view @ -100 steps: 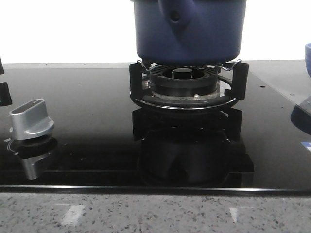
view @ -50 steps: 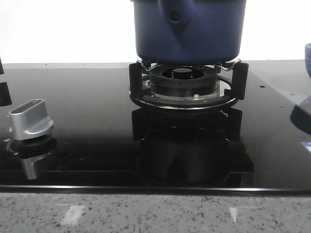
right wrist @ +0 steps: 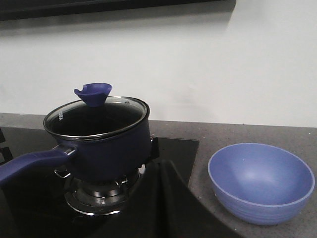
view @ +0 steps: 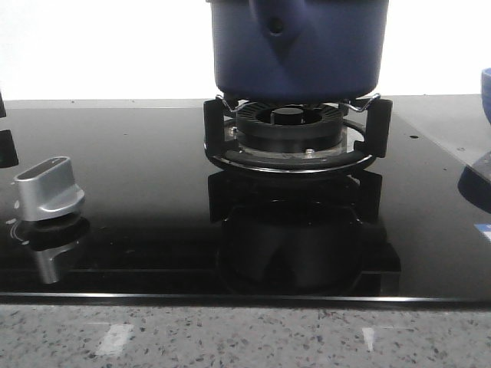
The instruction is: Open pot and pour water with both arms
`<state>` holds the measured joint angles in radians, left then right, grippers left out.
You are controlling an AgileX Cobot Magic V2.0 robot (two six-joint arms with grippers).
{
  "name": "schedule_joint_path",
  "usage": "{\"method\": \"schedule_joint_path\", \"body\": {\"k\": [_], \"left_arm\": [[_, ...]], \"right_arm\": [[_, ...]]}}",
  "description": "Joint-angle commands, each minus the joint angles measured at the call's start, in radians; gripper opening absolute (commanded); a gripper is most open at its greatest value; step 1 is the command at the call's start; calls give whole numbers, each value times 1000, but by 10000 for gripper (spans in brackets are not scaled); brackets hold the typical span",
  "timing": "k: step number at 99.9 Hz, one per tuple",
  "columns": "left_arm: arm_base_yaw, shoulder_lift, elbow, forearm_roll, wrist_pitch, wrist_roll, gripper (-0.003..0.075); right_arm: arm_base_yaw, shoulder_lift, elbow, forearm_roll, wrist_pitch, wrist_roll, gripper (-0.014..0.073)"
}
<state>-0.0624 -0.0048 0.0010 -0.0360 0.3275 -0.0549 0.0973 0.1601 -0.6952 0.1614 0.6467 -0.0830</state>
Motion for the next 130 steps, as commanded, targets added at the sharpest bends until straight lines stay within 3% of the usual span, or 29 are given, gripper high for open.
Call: {"method": "schedule_joint_path", "body": {"k": [1,15,35,56,108,130], "left_arm": [[3,-25,32,-16,-44,-8,-20],[3,-25,32,-16,-44,-8,-20],[3,-25,32,-16,-44,-8,-20],[3,-25,32,-16,-44,-8,-20],[3,-25,32,-16,-44,-8,-20],[3,-25,32,-16,-44,-8,-20]], "right_arm": [[-6,13,-15,-17,-80,-12,-74],[-49,-33,55,-265,-83,-12,-74],[-155,-122,274,-256,-109,74,-74],[-261,-189,495,-208,-291,83,-74],[-263,-189,733,-202,-521,124,-74],[-263,-189,733,-202,-417,124,-74]]}}
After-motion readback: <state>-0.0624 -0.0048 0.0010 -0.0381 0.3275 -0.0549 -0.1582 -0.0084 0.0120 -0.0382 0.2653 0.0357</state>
